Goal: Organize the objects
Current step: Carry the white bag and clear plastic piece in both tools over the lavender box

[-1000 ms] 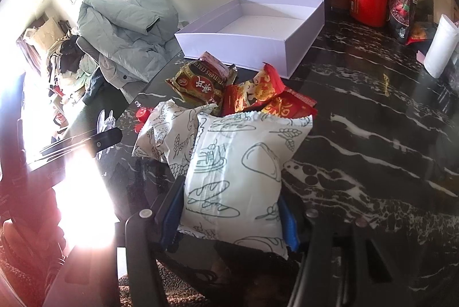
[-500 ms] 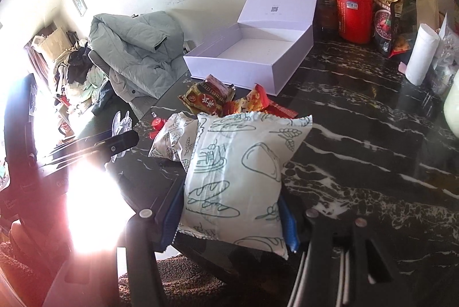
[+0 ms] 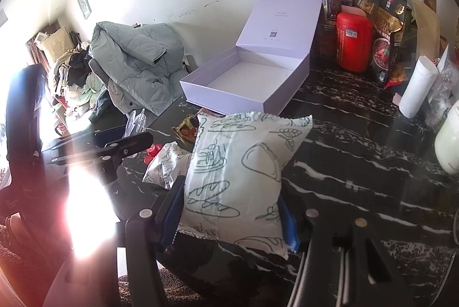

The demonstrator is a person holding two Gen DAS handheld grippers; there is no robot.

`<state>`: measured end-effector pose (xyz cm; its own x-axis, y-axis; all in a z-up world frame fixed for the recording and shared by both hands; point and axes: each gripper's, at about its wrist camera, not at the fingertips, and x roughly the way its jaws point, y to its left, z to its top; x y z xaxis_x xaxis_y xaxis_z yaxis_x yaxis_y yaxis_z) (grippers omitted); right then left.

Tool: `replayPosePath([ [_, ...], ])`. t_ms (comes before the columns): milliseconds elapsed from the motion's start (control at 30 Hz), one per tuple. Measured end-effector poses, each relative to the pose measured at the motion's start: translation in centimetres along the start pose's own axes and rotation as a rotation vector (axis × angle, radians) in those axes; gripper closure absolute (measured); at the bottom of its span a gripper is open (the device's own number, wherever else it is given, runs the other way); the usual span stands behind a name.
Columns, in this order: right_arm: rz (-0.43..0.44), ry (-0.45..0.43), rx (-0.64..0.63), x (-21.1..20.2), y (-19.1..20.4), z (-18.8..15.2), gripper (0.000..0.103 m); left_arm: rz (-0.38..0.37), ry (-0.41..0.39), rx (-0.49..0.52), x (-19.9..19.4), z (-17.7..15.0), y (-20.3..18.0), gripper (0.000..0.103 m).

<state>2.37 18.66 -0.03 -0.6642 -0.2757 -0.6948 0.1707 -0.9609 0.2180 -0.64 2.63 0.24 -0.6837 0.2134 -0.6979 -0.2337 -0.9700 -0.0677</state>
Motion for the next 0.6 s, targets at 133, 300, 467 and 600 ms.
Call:
replayPosePath([
  [133,0.002,-0.005,-0.003,0.5,-0.4,1.3,0.044,-0.008,-0.004,0.022,0.7,1.3,0.0,0.065],
  [300,-0.005,-0.007,-0.016,1.3,-0.8,3.0,0.044,-0.015,-0.01,0.048,1.8,3.1,-0.2,0.065],
  [467,-0.008,-0.011,-0.037,2.0,-1.2,4.8,0.044,-0.023,-0.013,0.071,3.0,5.0,-0.2,0.065],
  [600,-0.001,-0.011,-0.045,2.8,-1.6,6.4,0.044,-0.026,-0.017,0.09,3.9,6.5,-0.2,0.065],
])
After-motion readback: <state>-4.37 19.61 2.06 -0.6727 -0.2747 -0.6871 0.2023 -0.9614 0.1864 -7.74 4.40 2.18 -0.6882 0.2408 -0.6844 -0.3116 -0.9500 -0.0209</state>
